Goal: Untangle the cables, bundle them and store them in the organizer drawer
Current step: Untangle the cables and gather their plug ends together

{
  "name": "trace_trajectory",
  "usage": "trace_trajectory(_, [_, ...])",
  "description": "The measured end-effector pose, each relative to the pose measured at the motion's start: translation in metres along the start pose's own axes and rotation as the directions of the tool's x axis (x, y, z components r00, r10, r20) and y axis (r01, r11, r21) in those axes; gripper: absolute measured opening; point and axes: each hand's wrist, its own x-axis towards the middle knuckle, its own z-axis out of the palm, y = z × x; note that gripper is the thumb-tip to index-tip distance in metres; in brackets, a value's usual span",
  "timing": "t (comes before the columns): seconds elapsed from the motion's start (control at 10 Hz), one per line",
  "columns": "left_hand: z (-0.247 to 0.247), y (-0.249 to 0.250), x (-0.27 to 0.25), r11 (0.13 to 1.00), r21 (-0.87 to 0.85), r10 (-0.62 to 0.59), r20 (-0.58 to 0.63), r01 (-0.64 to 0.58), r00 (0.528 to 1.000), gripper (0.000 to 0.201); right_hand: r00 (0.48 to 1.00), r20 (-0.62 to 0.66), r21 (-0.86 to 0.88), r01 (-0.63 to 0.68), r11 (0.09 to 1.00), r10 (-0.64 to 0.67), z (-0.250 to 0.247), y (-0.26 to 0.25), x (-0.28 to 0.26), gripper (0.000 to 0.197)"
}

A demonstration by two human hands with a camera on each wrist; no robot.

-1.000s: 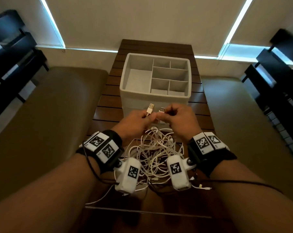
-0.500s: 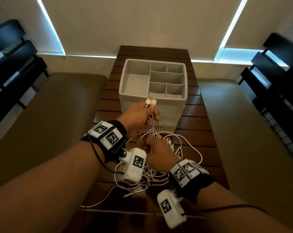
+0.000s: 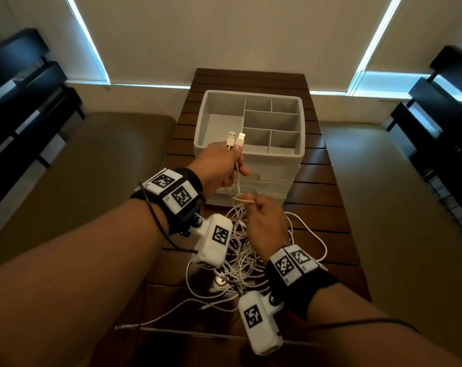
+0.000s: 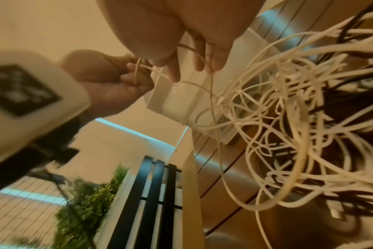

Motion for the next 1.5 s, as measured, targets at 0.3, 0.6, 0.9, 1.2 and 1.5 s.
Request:
trace_trajectory(0.3, [-0.002,-0.003,0.002,0.996,0.087,-0.015,0.096,0.007,0.995,0.027,0.593,0.755,-0.206,-0.193,0.959,0.281,-0.006,-0.002,-0.014,0.028])
trace_trajectory(0.6, [-0.015,-0.034,-0.010,0.991,0.125,0.039,0.135,-0.056,0.990,0.030,0.981,0.196,0.051,-0.027,0.998,0.017,-0.028,0.012,0.020,0.005])
trace_trajectory(0.9, [-0.004,-0.038,-0.020,0.974,-0.223,0.087,0.224,-0.036,0.971,0.029,0.773,0.634,0.001,0.024,1.000,-0.019,-0.012,0.017,0.016,0.011])
trace_trajectory(1.2, [-0.057,-0.019,-0.029,0.274,0.882,0.404,0.256,-0.384,0.878,0.028,0.897,0.431,0.010,0.104,0.995,-0.098,-0.022,0.021,0.034,0.018])
trace_trajectory(1.5, [-0.042,-0.029,-0.030,0.420,0.873,0.170,0.193,-0.248,0.966,0.038,0.830,0.541,-0.006,0.161,0.987,-0.132,-0.026,0.016,0.027,0.007])
